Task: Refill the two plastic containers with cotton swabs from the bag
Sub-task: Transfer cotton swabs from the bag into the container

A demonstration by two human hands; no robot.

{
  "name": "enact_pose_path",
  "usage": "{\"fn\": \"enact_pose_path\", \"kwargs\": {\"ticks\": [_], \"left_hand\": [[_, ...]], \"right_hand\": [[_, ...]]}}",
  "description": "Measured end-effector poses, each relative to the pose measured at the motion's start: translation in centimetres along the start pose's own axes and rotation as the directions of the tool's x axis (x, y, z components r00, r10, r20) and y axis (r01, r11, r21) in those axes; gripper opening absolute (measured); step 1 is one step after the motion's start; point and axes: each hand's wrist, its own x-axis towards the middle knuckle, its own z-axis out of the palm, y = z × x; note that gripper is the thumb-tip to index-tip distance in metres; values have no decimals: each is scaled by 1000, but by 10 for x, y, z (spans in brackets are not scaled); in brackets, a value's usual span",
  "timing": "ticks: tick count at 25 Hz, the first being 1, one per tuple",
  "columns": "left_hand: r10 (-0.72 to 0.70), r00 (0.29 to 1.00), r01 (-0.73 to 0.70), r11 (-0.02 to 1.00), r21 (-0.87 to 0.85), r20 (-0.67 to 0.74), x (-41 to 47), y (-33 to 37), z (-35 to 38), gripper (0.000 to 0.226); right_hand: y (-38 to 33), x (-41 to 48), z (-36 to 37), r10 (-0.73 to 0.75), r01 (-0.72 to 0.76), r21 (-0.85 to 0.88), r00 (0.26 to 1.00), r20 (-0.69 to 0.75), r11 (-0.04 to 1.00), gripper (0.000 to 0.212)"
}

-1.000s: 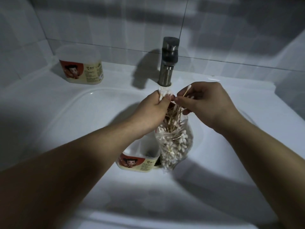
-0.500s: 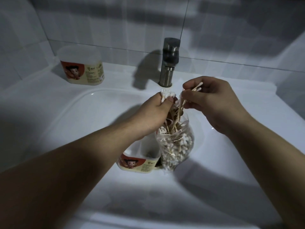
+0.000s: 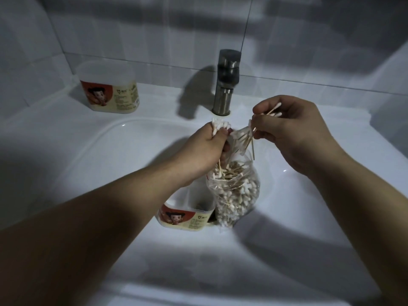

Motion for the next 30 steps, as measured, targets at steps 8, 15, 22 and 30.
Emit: {"fn": "enact_pose_path", "kwargs": {"ticks": [8,15,22,30], "left_hand": [[-37,994,20,986,-167,-103,1,11,-4,34],[-67,989,18,938,-345,-130,1,14,-4,37],[-63,981,-25,900,-435,-185,1,14,-5,33],[-79,982,-45,784,-619,-171,1,20,-6,33]], "right_hand": [[6,0,4,69,-58,-134,994,83,989,22],[11,-6,10,82,-29,-313,984,156,949,16],[8,-9,13,80,-18,-346,983,164,938,16],[5,-7,12,-11,48,-251,989,147,967,23]]}}
